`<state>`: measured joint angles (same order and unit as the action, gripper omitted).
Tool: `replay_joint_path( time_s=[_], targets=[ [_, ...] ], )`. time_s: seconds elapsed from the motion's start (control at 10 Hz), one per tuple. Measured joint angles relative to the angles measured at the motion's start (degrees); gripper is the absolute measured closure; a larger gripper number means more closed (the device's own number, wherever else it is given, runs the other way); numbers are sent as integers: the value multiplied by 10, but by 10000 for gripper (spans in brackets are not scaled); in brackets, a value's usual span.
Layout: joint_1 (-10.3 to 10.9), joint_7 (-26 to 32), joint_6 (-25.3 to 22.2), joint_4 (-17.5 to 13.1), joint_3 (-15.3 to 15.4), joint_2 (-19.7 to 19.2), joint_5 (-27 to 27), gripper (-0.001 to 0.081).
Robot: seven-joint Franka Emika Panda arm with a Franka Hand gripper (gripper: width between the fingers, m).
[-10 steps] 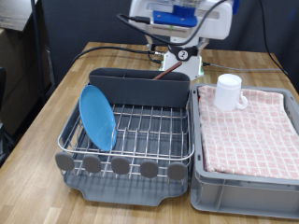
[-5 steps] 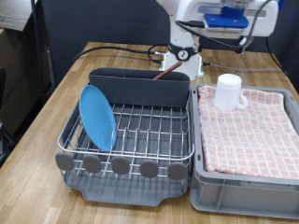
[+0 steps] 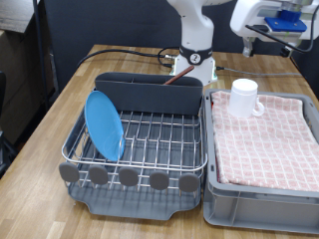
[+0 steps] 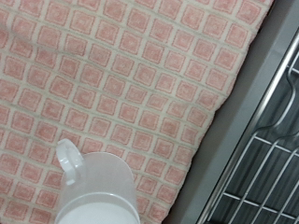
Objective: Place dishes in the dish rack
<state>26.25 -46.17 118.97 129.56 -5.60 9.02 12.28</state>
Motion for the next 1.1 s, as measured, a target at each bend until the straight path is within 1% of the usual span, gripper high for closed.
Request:
replay_joint_path(
  time_s=[0.1, 0.4, 0.7, 0.8, 0.9, 1.1],
  targets=[
    [1, -8, 12, 19, 3, 17, 4, 3],
    [1, 5, -3, 9, 2, 14, 2, 3],
    [4, 19, -11, 2, 8, 14, -26, 3],
    [7, 28, -23, 2, 14, 14, -32, 3],
    [12, 42, -46, -1, 20, 11, -32, 3],
    [23, 70, -74, -11, 35, -5, -32, 3]
  ],
)
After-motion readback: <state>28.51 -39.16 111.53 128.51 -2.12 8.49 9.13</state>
